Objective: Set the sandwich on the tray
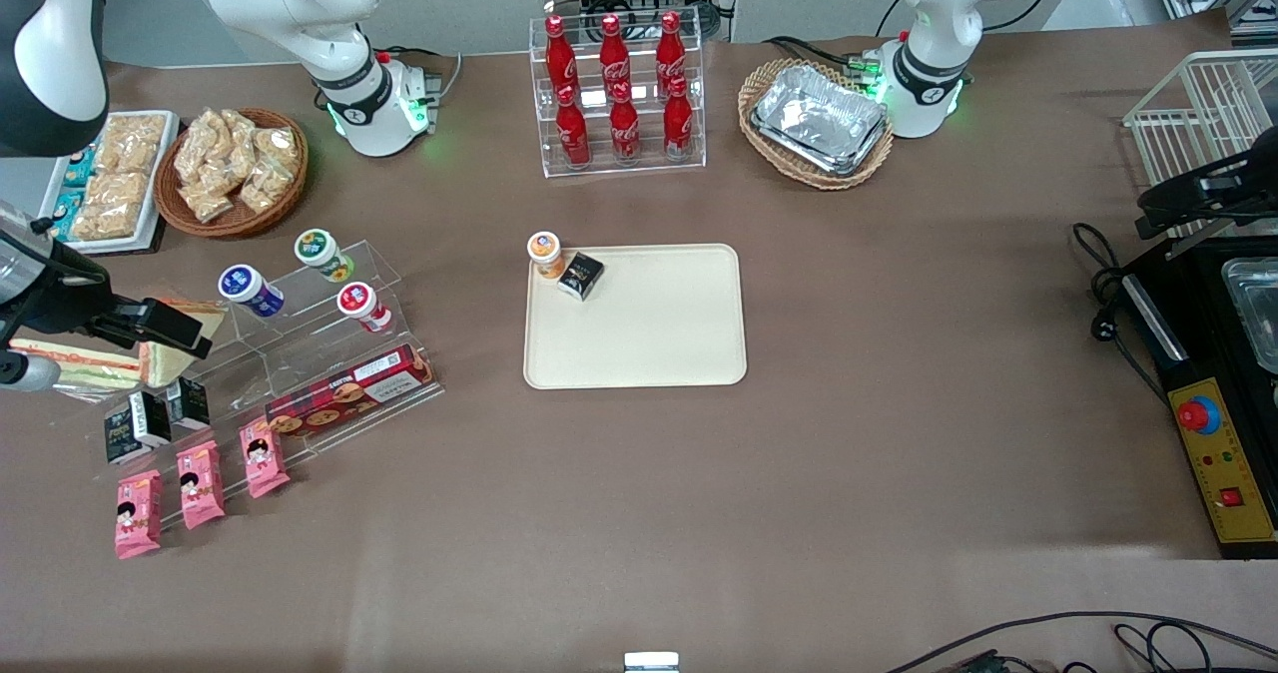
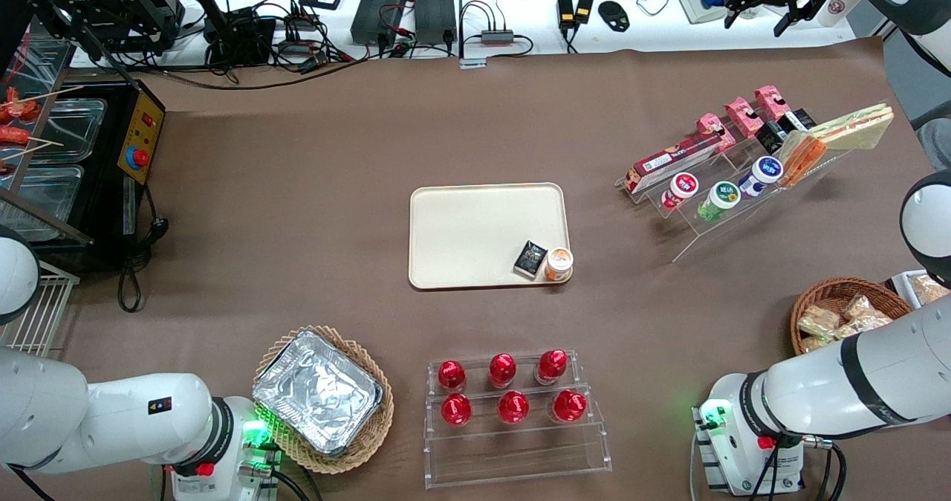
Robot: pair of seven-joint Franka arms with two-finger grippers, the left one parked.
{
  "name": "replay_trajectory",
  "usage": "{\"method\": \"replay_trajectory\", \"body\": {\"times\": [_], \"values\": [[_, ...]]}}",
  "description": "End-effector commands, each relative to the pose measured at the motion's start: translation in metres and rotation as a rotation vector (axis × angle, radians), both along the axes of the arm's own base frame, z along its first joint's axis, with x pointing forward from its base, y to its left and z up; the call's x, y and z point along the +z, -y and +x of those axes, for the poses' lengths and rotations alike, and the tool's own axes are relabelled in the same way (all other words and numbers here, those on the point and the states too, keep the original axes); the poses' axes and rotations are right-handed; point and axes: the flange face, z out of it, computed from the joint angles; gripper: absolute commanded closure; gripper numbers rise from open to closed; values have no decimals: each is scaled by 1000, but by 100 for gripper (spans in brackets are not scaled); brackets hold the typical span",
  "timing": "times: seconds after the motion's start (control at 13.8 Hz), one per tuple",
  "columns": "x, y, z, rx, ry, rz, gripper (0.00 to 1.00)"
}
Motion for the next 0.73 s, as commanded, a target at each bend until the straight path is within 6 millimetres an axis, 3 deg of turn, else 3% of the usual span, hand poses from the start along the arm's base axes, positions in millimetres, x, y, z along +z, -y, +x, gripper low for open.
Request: {"method": "replay_trajectory", "body": {"times": [0.0,0.44,0.65], "values": [[7,25,-2,132,16,7,0],[8,92,-18,356,2,1,0],[9,112,-24,488,7,-6,0]]}}
